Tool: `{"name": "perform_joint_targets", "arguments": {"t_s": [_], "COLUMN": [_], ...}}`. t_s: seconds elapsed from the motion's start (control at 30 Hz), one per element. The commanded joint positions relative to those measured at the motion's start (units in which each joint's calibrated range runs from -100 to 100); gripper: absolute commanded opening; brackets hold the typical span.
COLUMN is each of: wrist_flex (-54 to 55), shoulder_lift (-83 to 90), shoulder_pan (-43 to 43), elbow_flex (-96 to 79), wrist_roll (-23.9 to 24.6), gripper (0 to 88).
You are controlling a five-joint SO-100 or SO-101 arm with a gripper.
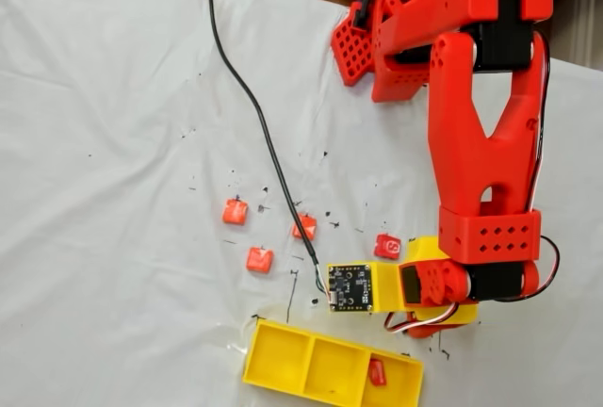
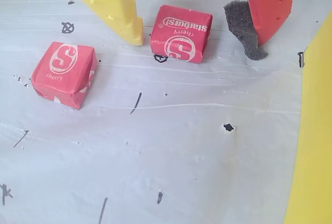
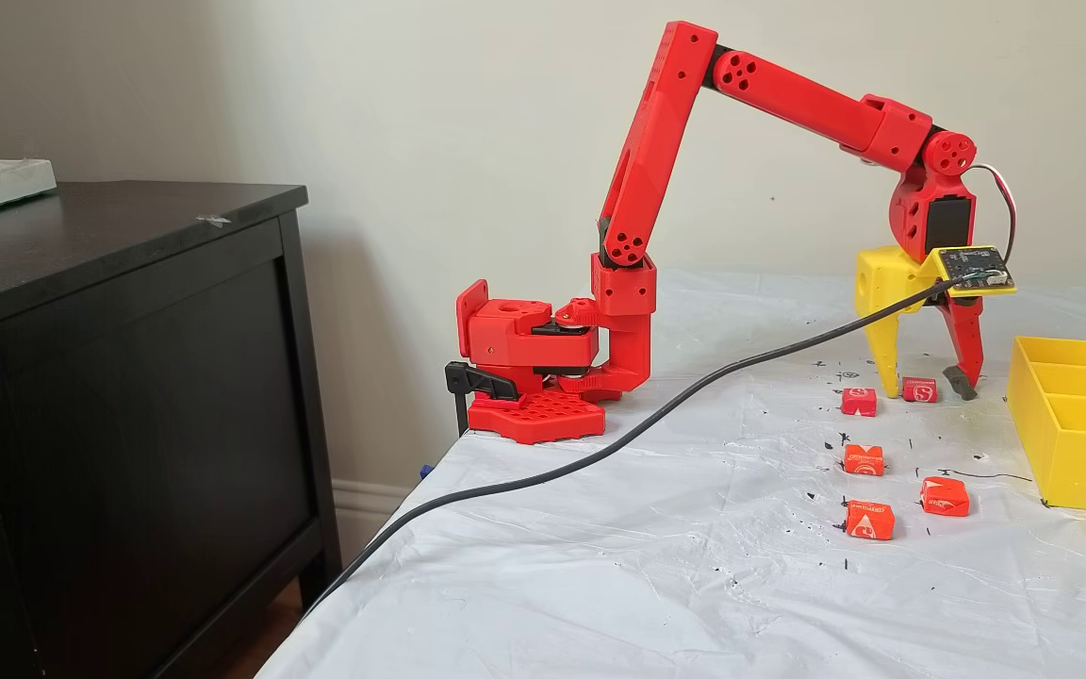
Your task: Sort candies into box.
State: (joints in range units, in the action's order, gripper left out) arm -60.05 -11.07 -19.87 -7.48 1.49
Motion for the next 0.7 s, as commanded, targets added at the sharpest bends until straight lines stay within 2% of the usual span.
{"name": "perform_joint_targets", "arguments": {"t_s": [0.0, 0.03, 0.23, 0.47, 0.67], "wrist_flex": [0.6, 0.8, 1.6, -0.6, -4.6], "shoulder_lift": [0.9, 0.9, 0.7, 5.3, 20.7], "shoulder_pan": [-1.2, -1.3, -1.2, -0.5, 2.4], "elbow_flex": [3.5, 3.3, 3.3, 3.6, 6.5], "wrist_roll": [0.0, 0.0, 0.5, 0.9, -0.3], "gripper": [16.3, 9.5, 0.2, 0.1, 0.1]}}
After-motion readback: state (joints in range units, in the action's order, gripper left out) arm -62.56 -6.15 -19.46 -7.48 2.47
